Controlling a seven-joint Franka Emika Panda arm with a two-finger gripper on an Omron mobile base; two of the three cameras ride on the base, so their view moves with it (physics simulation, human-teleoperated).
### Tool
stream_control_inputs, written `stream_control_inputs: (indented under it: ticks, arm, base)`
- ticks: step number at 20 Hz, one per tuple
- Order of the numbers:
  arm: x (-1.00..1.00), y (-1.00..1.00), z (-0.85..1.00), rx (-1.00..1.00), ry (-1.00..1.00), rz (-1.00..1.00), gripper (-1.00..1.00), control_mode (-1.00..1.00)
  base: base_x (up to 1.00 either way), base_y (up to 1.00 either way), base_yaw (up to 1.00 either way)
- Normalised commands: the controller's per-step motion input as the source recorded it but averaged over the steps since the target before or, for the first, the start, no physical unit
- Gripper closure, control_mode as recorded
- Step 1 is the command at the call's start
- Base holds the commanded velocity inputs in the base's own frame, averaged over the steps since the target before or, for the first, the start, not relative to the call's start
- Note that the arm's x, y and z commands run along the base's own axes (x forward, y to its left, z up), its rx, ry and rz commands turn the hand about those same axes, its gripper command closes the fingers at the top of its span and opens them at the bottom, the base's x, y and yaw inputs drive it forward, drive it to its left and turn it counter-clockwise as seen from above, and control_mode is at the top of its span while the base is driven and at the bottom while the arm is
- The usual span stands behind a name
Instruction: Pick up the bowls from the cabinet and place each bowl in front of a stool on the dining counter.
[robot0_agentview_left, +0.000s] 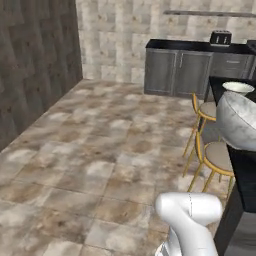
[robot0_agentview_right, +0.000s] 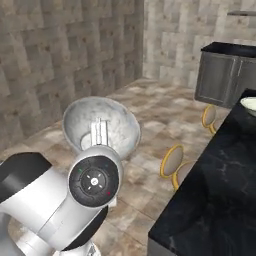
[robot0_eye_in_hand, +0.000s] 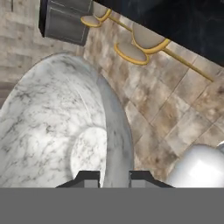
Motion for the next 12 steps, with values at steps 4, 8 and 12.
stream_control_inputs:
  ticks: [4,8,12]
  arm:
    - [0.0,0.0,0.0,0.0,0.0,0.0,1.0,1.0]
    - [0.0,0.0,0.0,0.0,0.0,0.0,1.0,1.0]
    - [0.0,0.0,0.0,0.0,0.0,0.0,1.0,1.0]
  base:
    - [0.71,0.02,-0.81]
    - [0.78,0.38,-0.83]
    - [0.8,0.75,-0.78]
